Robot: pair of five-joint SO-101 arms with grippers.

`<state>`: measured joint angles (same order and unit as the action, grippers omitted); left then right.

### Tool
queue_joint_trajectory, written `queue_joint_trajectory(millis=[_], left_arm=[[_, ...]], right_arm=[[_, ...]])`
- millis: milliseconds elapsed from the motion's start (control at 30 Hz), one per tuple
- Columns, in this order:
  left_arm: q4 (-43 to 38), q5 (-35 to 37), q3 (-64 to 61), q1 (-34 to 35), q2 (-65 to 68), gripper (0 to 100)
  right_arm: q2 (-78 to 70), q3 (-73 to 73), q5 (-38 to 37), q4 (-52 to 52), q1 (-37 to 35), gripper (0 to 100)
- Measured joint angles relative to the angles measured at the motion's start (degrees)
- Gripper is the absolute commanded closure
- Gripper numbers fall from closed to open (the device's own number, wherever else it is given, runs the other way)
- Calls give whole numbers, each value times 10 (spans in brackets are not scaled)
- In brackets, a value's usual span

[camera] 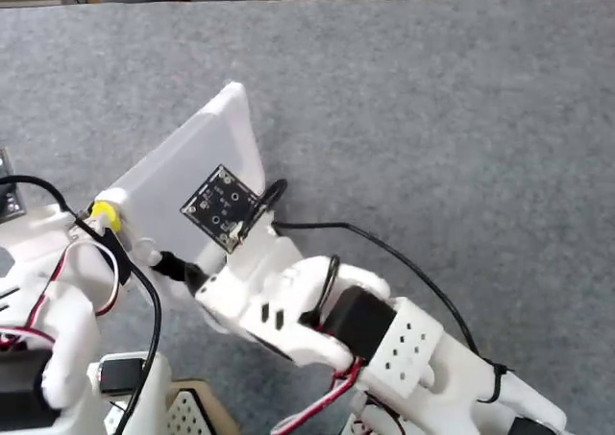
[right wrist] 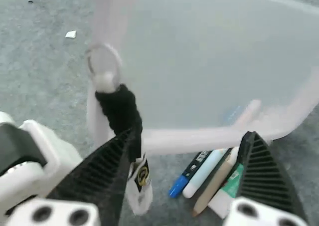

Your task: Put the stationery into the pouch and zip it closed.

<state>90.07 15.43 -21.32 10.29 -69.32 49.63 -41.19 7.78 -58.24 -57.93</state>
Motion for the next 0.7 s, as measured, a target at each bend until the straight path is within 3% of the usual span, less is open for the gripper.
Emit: queue_joint_trajectory(millis=[133, 433, 700], left_arm=[[1, 0, 4, 1, 0, 971], [1, 0, 5, 1, -4, 970], [1, 0, 5, 1, -4, 970]], right_arm=[[32, 24, 49, -33, -11, 680], [73, 25, 59, -23, -40, 680], [74, -95, 63, 125, -41, 680]])
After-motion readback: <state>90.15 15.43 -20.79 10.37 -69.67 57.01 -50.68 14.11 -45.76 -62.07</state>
